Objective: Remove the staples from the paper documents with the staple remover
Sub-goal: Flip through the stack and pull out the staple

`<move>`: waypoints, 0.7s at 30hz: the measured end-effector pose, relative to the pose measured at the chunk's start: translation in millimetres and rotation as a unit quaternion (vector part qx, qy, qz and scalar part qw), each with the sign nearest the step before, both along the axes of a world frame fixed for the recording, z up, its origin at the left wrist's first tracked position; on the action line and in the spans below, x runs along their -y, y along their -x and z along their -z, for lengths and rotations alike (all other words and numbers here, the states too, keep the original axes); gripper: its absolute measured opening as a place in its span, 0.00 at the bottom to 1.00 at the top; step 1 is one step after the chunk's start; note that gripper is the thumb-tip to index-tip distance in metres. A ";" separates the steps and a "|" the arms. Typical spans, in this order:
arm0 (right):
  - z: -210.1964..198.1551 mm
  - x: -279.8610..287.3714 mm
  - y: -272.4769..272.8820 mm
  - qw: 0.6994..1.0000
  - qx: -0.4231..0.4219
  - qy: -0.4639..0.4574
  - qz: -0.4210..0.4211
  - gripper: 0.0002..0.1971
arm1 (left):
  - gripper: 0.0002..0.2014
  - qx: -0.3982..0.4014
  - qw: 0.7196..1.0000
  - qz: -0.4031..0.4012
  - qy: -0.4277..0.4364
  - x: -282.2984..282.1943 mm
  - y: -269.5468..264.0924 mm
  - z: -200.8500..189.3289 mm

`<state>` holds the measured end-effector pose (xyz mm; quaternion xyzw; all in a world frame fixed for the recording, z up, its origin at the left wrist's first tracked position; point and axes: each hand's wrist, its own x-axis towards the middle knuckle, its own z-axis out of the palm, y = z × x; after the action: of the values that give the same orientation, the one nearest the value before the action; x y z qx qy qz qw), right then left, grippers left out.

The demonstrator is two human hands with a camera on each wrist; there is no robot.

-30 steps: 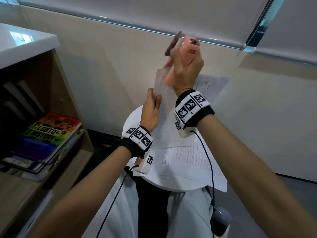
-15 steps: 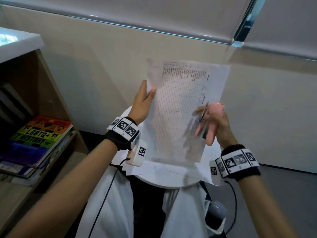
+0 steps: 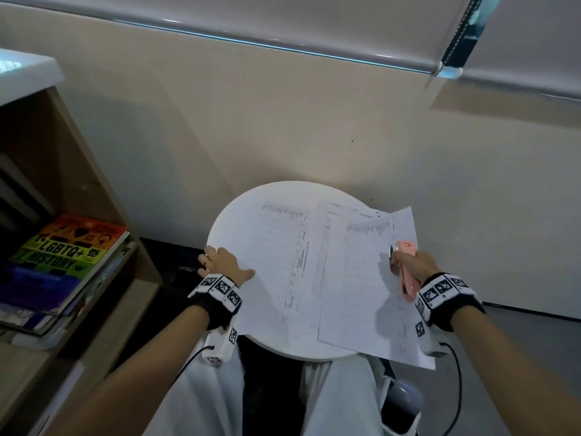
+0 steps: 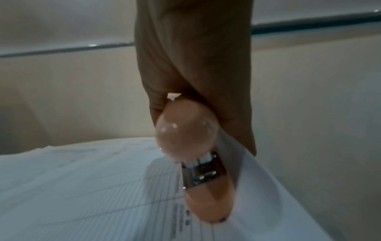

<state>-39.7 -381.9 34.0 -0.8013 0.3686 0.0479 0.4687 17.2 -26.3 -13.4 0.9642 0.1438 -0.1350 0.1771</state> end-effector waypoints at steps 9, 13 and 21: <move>26.7 -16.9 -9.7 0.991 -0.019 0.136 -0.001 0.31 | 0.43 0.007 0.999 -0.037 0.023 -1.0 -11.6 2.7; 19.1 -39.9 10.3 0.967 0.029 0.249 -0.048 0.23 | 0.43 0.062 0.998 -0.005 0.007 0.9 -11.1 2.4; 40.1 -81.0 34.8 0.972 0.022 0.106 -0.208 0.19 | 0.12 0.201 0.961 -0.036 0.188 -24.1 -16.6 9.6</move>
<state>-74.5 -300.9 -6.2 -0.9066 0.1861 0.0872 0.3687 33.9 -2.2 -22.9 0.9149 0.1119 0.0437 0.3854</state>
